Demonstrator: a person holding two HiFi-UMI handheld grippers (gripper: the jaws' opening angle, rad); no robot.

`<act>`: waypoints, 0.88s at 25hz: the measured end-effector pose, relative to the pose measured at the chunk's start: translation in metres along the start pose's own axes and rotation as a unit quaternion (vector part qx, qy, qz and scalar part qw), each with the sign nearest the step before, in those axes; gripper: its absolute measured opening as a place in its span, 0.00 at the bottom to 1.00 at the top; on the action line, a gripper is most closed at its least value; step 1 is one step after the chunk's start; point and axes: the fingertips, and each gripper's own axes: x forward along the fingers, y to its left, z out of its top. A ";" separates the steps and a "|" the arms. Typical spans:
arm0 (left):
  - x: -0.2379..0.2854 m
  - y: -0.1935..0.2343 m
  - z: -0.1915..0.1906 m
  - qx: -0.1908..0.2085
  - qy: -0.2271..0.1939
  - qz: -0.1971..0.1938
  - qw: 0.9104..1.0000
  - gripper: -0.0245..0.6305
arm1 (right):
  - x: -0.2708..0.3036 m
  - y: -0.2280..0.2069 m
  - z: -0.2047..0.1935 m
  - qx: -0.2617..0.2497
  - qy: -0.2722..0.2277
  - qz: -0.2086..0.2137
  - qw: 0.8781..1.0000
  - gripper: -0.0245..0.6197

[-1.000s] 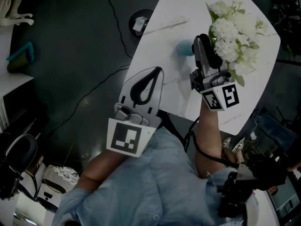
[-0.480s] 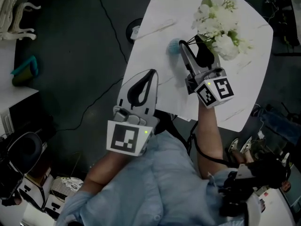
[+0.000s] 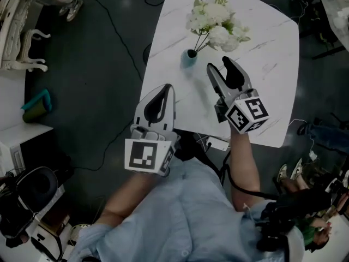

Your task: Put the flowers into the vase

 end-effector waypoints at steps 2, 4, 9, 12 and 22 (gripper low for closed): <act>-0.005 -0.006 0.005 0.005 -0.008 -0.003 1.000 0.04 | -0.015 0.007 0.007 -0.001 -0.002 -0.008 1.000 0.36; -0.009 -0.014 0.010 0.014 -0.016 -0.010 1.000 0.04 | -0.032 0.015 0.015 -0.002 -0.008 -0.024 1.000 0.32; -0.013 -0.036 0.023 0.022 -0.036 -0.015 0.999 0.04 | -0.071 0.036 0.029 -0.018 -0.010 -0.067 0.998 0.07; -0.015 -0.051 0.031 0.035 -0.049 -0.021 0.998 0.04 | -0.088 0.047 0.037 -0.038 -0.014 -0.078 0.996 0.04; -0.022 -0.099 0.041 0.060 -0.065 -0.043 0.995 0.04 | -0.126 0.051 0.057 -0.071 -0.033 -0.090 0.993 0.04</act>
